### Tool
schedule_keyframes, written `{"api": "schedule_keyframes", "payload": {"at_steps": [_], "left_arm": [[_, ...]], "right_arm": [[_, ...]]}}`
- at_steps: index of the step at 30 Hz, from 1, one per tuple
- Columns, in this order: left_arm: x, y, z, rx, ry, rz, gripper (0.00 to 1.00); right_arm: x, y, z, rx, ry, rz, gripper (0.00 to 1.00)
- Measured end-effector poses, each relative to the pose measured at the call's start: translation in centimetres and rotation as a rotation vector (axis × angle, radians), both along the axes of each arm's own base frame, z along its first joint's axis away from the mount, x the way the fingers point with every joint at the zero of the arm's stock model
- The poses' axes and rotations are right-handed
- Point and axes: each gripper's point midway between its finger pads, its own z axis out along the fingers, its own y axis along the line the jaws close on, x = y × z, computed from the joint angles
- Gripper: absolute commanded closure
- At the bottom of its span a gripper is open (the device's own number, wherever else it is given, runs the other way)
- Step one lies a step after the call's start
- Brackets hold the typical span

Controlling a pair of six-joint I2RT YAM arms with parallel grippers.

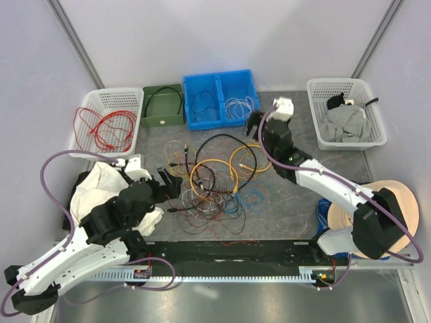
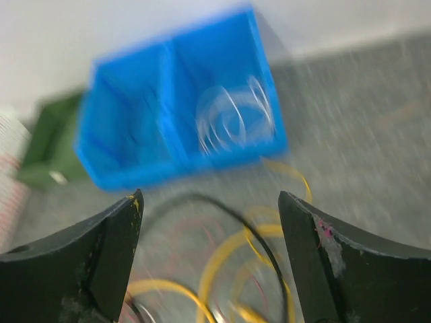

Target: Untangle the cables

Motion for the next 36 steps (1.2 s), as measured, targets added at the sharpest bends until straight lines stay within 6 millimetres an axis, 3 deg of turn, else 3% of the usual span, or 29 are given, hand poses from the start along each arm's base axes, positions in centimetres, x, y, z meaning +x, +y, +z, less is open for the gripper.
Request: {"api": "schedule_keyframes", "payload": {"at_steps": [4,7,9,13,19,25,30,33,34,36], "left_arm": [[0.1,-2.3,-1.0,-0.009,0.045,-0.066,0.0],[0.3,-4.0,-1.7,-0.013,0.078,-0.109,0.0],[0.2,-4.9,-2.2,-0.013,0.103,-0.136,0.0],[0.0,-6.0,-3.1,-0.023,0.141,-0.172,0.0],[-0.7,-5.9,-4.4,-0.051,0.163,-0.18,0.0],[-1.2,-5.9,-4.9,-0.086,0.177,-0.179,0.0],[-1.2,-6.1,-5.1,-0.094,0.193,-0.181,0.0],[-1.3,-6.2,-5.3,-0.097,0.2,-0.185,0.0],[-1.4,-6.3,-5.4,-0.098,0.203,-0.187,0.01],[-1.5,-6.3,-5.3,-0.103,0.205,-0.19,0.0]], "right_arm": [[-5.7,-2.0,-10.8,-0.098,0.238,0.017,0.17],[-10.4,-2.8,-15.2,-0.158,0.343,0.061,0.17],[-12.5,-2.5,-15.4,-0.155,0.348,0.099,0.17],[-15.2,-0.3,-13.5,-0.09,0.292,0.197,0.15],[-19.3,2.5,-13.0,0.07,0.288,0.398,0.12],[-21.6,5.4,-14.7,0.106,0.38,0.536,0.13],[-23.2,7.2,-17.6,0.054,0.464,0.608,0.16],[-23.3,7.2,-19.5,0.011,0.507,0.596,0.26],[-23.2,7.2,-19.9,0.002,0.515,0.591,0.43],[-22.7,6.9,-21.0,-0.03,0.518,0.556,0.57]]}}
